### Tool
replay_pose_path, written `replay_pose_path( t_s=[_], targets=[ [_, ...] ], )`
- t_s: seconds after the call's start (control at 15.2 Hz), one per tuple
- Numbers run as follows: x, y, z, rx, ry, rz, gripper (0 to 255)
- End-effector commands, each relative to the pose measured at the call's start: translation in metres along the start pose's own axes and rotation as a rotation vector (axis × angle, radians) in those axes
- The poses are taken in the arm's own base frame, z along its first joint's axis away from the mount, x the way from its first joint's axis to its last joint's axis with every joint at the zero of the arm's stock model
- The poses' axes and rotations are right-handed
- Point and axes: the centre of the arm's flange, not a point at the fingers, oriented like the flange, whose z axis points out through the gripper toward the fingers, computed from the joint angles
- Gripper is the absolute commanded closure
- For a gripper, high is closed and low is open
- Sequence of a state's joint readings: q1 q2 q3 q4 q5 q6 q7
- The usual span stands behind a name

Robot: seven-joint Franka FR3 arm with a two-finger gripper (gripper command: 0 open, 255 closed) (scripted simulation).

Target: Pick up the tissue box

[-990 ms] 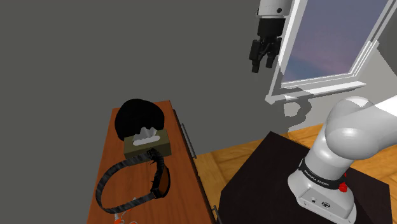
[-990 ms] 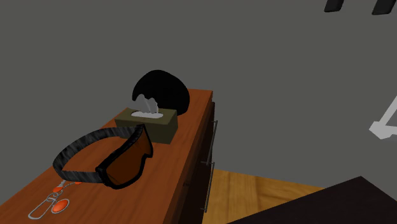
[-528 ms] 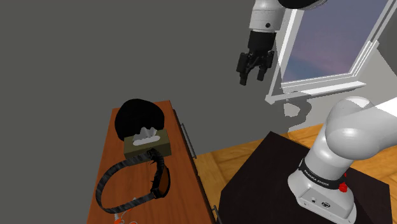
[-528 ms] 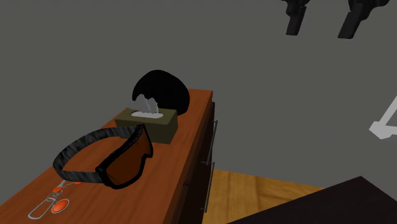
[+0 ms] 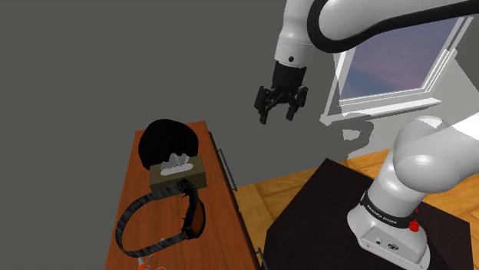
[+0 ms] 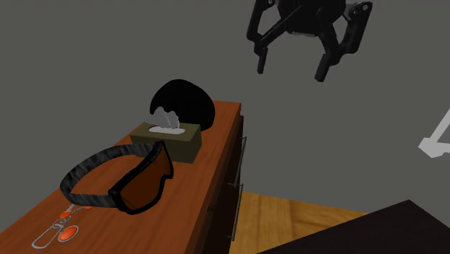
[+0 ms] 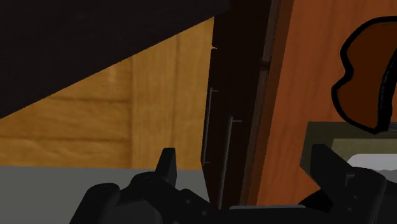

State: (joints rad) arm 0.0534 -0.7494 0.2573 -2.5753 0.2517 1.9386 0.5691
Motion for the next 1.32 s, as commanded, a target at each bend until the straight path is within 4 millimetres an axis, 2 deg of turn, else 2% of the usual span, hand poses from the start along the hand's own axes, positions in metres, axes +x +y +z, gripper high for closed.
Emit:
replay_pose_path(
  t_s=[0.0,0.59,1.25],
  targets=[
    [-0.001,-0.022,0.014,0.015,0.02,0.046,0],
    [0.003,-0.116,0.075,0.071,0.103,0.235,0],
    [0.035,-0.221,0.135,0.134,0.195,0.446,0]
  ],
)
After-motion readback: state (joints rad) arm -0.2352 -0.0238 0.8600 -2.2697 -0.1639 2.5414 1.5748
